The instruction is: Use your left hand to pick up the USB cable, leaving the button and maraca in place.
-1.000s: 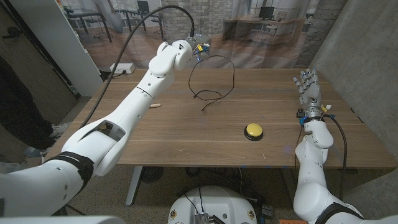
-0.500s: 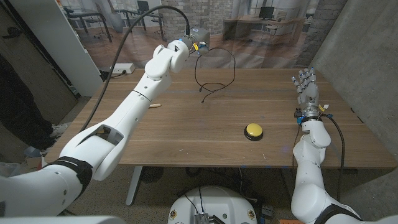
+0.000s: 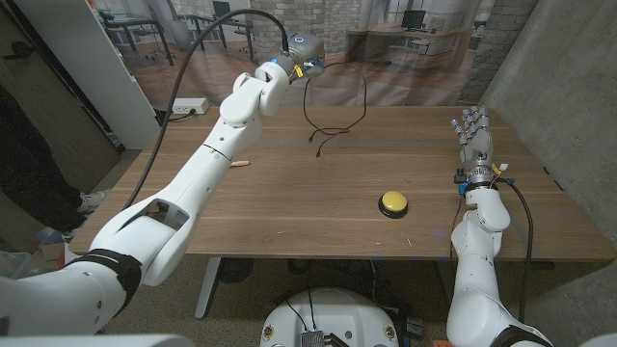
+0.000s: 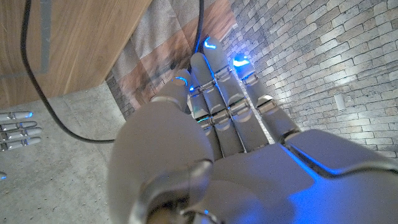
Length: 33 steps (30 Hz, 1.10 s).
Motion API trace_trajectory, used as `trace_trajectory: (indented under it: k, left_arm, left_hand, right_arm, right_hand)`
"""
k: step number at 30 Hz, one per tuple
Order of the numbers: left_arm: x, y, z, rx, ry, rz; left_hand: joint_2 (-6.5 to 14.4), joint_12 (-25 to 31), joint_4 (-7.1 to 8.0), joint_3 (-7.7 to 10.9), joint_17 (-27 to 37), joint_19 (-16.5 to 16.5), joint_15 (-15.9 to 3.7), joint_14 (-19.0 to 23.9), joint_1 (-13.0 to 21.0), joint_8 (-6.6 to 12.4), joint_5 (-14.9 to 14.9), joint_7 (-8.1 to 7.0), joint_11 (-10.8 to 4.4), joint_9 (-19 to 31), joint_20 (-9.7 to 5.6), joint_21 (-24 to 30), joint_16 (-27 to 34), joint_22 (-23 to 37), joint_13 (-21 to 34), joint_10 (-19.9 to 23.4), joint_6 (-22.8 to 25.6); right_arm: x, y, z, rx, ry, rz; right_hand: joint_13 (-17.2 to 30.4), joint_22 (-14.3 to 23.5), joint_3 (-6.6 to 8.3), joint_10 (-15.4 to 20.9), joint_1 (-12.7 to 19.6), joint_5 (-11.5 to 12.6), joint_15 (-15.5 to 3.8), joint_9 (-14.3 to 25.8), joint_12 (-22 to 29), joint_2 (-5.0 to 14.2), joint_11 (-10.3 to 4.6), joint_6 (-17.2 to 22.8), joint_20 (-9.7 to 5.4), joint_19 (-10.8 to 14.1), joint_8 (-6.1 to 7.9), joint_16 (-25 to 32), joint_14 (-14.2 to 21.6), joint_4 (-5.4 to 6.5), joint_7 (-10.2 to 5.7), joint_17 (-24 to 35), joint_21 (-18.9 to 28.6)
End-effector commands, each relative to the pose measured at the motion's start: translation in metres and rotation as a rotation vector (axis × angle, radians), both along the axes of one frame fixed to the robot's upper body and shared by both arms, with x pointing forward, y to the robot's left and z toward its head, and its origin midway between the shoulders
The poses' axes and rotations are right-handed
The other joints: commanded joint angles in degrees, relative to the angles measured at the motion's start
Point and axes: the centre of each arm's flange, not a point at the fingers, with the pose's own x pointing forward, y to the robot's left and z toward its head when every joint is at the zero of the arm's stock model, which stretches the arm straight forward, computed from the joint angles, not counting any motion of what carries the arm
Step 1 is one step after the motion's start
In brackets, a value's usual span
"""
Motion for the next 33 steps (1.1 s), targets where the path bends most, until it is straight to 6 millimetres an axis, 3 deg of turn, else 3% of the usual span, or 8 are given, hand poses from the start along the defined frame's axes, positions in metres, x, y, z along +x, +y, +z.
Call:
trace_trajectory:
  k: [1,17,33]
  left_arm:
    - [-0.009,0.008,0.005,-0.061,-0.107,-0.078]
    - [-0.007,0.021,0.004,-0.15,-0.208,-0.168]
    - [0.003,0.039,0.001,-0.275,-0.299,-0.24]
  left_hand:
    - [0.2,-0.3,0.53,2.9,0.4,-0.3,-3.15,3.5,-0.2,9.63,0.6,1.12,-3.06,9.6,-1.69,0.7,-0.1,0.1,0.2,3.7,1.6]
    - [-0.2,-0.6,0.42,3.38,0.6,-0.3,-3.25,4.2,-0.3,9.89,1.4,1.21,-3.02,9.8,-2.01,1.7,-0.3,-0.1,0.6,4.4,1.8]
    - [-0.4,-0.8,0.42,3.79,0.8,-0.6,-3.26,4.9,-0.5,10.1,2.1,1.28,-2.79,9.9,-2.42,2.4,-0.4,-0.2,0.9,4.8,2.2]
  right_arm:
    - [-0.015,0.012,-0.006,-0.001,0.007,-0.019]
    - [-0.036,0.028,-0.018,0.005,0.023,-0.067]
    - [-0.053,0.06,-0.029,0.007,0.051,-0.108]
  right_hand:
    - [0.2,0.2,0.1,0.3,0.8,0.3,0.18,0.2,-0.2,0.12,0.09,0.2,-0.06,0.5,-0.12,-0.2,0.4,-0.13,0.43,0.2,0.0]
    - [0.2,0.2,0.07,0.3,0.9,0.3,0.17,0.2,-0.2,0.14,0.14,0.2,-0.12,0.4,-0.13,-0.2,0.5,-0.17,0.41,0.2,-0.1]
    - [0.2,0.2,0.03,0.3,0.9,0.3,0.17,0.3,-0.2,0.15,0.14,0.2,-0.09,0.4,-0.14,-0.2,0.5,-0.2,0.44,0.2,-0.1]
